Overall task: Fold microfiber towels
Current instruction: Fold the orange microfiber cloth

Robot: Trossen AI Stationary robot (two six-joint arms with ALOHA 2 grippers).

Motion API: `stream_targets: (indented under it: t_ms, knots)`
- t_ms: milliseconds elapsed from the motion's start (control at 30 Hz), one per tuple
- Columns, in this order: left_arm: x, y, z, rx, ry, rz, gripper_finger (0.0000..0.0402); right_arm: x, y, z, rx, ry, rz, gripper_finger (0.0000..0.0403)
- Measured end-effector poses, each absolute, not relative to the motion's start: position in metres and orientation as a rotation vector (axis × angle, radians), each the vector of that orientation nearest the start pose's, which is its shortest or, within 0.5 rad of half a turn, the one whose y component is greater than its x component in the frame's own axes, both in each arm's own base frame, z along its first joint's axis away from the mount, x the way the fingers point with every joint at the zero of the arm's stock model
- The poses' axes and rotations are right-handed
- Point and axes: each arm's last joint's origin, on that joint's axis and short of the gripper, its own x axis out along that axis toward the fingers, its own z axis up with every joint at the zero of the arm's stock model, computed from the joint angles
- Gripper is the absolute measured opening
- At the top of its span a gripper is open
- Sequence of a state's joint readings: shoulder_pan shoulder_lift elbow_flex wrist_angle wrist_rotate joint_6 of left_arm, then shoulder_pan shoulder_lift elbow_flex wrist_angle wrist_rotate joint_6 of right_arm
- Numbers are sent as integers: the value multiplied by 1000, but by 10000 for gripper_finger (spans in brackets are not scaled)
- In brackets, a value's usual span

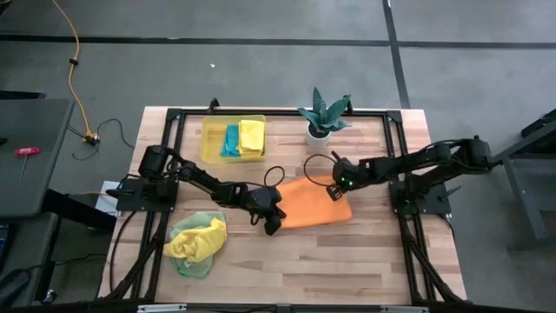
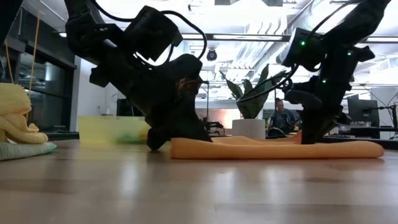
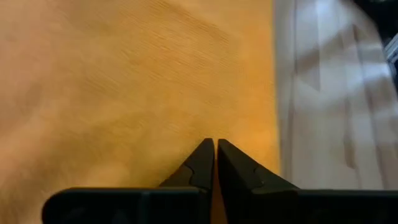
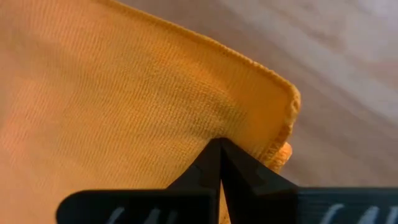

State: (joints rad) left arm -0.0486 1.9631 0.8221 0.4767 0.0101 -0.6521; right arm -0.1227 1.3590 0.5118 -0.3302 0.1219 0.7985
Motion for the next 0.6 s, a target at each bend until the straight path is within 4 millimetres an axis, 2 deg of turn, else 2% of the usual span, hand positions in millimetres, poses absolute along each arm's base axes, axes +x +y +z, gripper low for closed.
stream_targets:
  t_ms: [133, 367, 467, 600]
  knots:
    - [355, -14, 97, -636, 668, 123, 5, 208, -33, 139, 687, 1038, -620, 0]
    - [347, 2, 129, -595, 674, 77, 2, 200, -31, 172, 635, 1022, -569, 0]
    - [334, 10, 153, -518, 691, 131, 12, 197, -27, 181, 662, 988, -540, 0]
    - [308, 20, 186, -352, 725, 310, 28, 197, -19, 181, 688, 976, -520, 0]
